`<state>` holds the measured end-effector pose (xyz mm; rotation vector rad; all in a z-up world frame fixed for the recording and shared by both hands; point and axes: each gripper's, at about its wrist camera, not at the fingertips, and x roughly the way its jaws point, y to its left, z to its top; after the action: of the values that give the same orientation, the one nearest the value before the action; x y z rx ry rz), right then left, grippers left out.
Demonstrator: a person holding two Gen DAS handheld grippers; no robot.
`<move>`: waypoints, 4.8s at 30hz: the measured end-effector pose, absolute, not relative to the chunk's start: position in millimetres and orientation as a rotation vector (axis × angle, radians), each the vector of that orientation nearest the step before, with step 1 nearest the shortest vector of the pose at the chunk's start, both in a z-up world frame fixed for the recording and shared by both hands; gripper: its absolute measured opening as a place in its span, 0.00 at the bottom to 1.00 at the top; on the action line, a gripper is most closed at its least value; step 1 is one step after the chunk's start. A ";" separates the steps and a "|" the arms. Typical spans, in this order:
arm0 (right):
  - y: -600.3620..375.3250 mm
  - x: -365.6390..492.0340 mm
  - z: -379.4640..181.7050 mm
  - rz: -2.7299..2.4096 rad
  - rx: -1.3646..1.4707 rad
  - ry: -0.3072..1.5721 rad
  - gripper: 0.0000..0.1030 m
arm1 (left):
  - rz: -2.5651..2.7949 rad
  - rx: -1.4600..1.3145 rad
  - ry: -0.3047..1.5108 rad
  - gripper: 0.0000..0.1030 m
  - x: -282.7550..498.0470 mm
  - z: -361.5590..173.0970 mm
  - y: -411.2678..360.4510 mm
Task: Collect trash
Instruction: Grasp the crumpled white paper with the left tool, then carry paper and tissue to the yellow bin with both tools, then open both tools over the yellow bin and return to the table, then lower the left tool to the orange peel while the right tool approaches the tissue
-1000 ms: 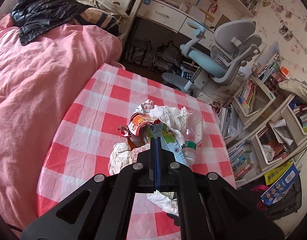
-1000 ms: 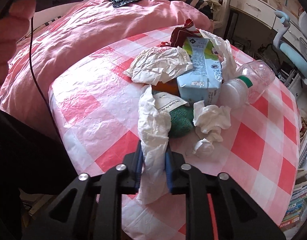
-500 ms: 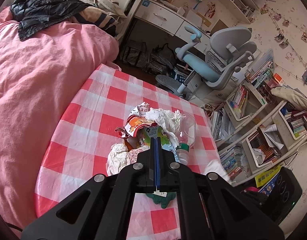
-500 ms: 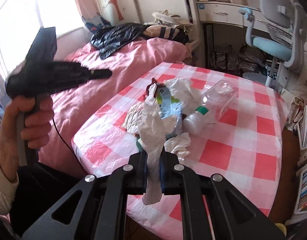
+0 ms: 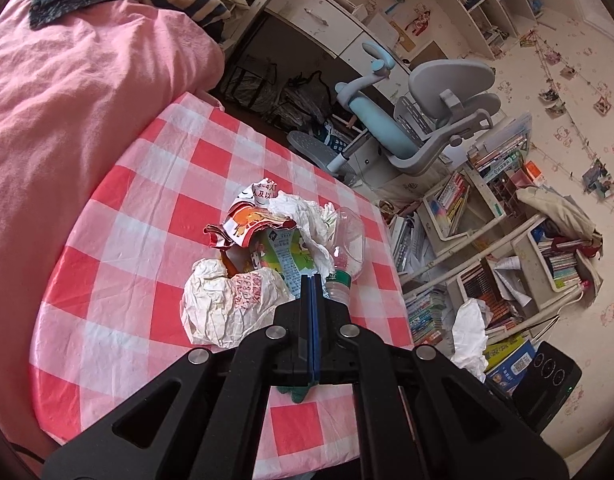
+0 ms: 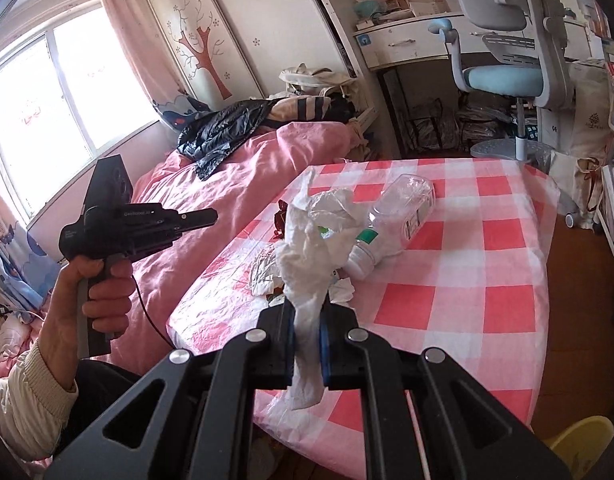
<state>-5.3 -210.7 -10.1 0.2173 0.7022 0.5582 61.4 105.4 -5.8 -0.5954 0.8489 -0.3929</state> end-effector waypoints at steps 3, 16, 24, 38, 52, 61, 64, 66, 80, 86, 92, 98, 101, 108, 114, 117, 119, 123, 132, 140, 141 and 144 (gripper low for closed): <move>-215.5 -7.0 -10.5 0.551 0.209 0.699 0.10 | -0.399 -0.630 0.852 0.01 63.5 -9.7 110.5; -219.5 -10.6 -11.8 0.580 0.187 0.705 0.13 | -0.059 -0.090 1.024 0.82 113.4 -73.5 51.5; -229.3 -13.7 -6.7 0.593 0.209 0.681 0.13 | -0.110 -0.327 1.034 0.31 114.7 -78.2 87.4; -283.6 -32.6 18.8 0.478 0.273 0.558 0.13 | -0.429 -0.426 0.879 0.29 53.7 -9.3 57.8; -468.2 -124.0 -111.2 0.001 0.243 0.908 0.13 | -0.949 0.074 1.000 0.29 -16.7 -29.4 -295.9; -526.1 -133.3 -218.3 -0.148 0.334 1.088 0.52 | -0.979 0.306 1.179 0.42 -31.8 -129.7 -440.6; -532.1 -138.2 -223.4 -0.180 0.326 1.108 0.54 | -0.965 0.294 1.191 0.51 -31.5 -132.4 -445.5; -533.4 -144.5 -220.5 -0.198 0.316 1.103 0.54 | -0.967 0.290 1.143 0.61 -35.5 -119.7 -430.6; -413.3 -86.0 -3.8 -0.016 0.105 0.606 0.78 | -0.598 0.152 0.817 0.85 -27.0 -0.6 -184.9; -320.5 -37.3 24.1 0.194 0.164 0.529 0.81 | -0.334 0.041 0.773 0.89 -10.0 15.3 -56.4; -251.8 -5.1 -12.0 0.286 0.157 0.651 0.80 | -0.128 -0.173 0.873 0.88 16.2 -12.2 30.1; -223.9 9.8 -19.5 0.290 0.118 0.692 0.80 | -0.132 -0.217 0.841 0.89 15.5 -8.3 45.9; -207.2 15.7 -24.0 0.290 0.090 0.714 0.80 | -0.154 -0.224 0.834 0.89 15.0 -5.8 43.8; -187.7 20.0 -33.3 0.298 0.031 0.751 0.80 | -0.138 -0.242 0.839 0.89 17.0 -7.1 51.3; -187.1 21.5 -37.3 0.293 0.016 0.772 0.80 | -0.136 -0.231 0.855 0.89 18.3 -12.8 47.6; -186.5 22.2 -39.1 0.292 0.010 0.782 0.80 | -0.138 -0.225 0.859 0.89 19.5 -14.0 46.3; -184.8 22.9 -40.2 0.294 0.004 0.786 0.80 | -0.142 -0.224 0.863 0.89 19.9 -14.1 46.9; -180.8 27.7 -44.7 0.297 0.007 0.805 0.80 | -0.147 -0.153 0.884 0.89 28.7 -11.3 60.2; -146.2 43.9 -67.9 0.395 -0.009 0.922 0.75 | -0.142 -0.137 0.971 0.85 62.6 -23.1 104.1; -136.5 65.1 -87.0 0.376 0.032 0.988 0.60 | -0.227 0.003 1.035 0.75 80.5 -50.7 64.8; -137.7 67.9 -89.3 0.369 0.045 0.995 0.58 | -0.235 0.016 1.037 0.75 83.5 -53.3 60.3; -139.1 73.0 -96.3 0.355 0.046 1.022 0.53 | -0.245 0.058 1.047 0.72 91.1 -61.5 49.4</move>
<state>73.0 -139.1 -96.3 0.0463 1.0218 0.3547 91.1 49.4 -61.5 0.0582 1.0467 -0.2446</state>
